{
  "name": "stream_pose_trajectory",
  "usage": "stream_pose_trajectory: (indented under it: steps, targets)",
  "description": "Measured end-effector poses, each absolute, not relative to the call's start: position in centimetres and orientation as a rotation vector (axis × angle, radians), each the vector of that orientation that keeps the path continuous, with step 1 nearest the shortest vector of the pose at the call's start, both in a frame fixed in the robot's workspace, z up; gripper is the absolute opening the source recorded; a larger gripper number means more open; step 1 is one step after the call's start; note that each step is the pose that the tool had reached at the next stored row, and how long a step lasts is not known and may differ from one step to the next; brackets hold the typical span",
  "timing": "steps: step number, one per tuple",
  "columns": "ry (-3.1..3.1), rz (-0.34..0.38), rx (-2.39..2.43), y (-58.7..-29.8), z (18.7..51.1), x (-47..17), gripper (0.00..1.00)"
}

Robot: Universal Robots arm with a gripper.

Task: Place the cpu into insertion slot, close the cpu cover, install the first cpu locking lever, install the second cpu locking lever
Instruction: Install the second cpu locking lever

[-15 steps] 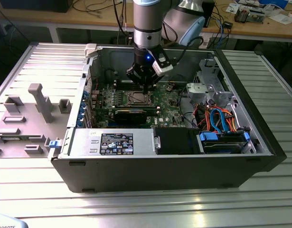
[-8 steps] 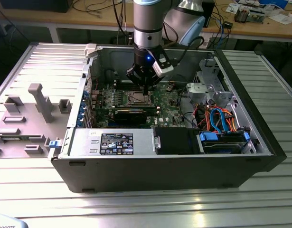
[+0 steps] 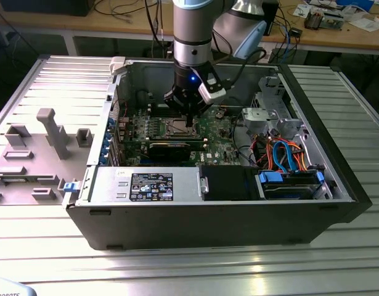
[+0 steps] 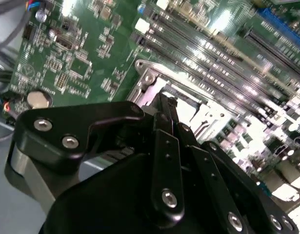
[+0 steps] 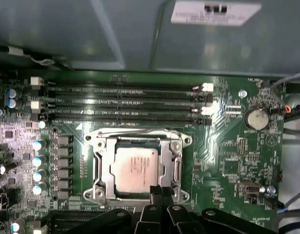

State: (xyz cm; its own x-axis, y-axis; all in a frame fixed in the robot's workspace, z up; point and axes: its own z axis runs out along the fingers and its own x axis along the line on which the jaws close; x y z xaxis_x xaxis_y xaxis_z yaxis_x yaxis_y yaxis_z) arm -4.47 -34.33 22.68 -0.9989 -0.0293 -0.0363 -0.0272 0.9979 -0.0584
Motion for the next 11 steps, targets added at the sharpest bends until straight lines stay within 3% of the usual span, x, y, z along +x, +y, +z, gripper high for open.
stream_pose_trajectory:
  steps: [11]
  targets:
    - [3.104, -0.055, -0.038, -35.09, 23.63, -4.47, 0.11]
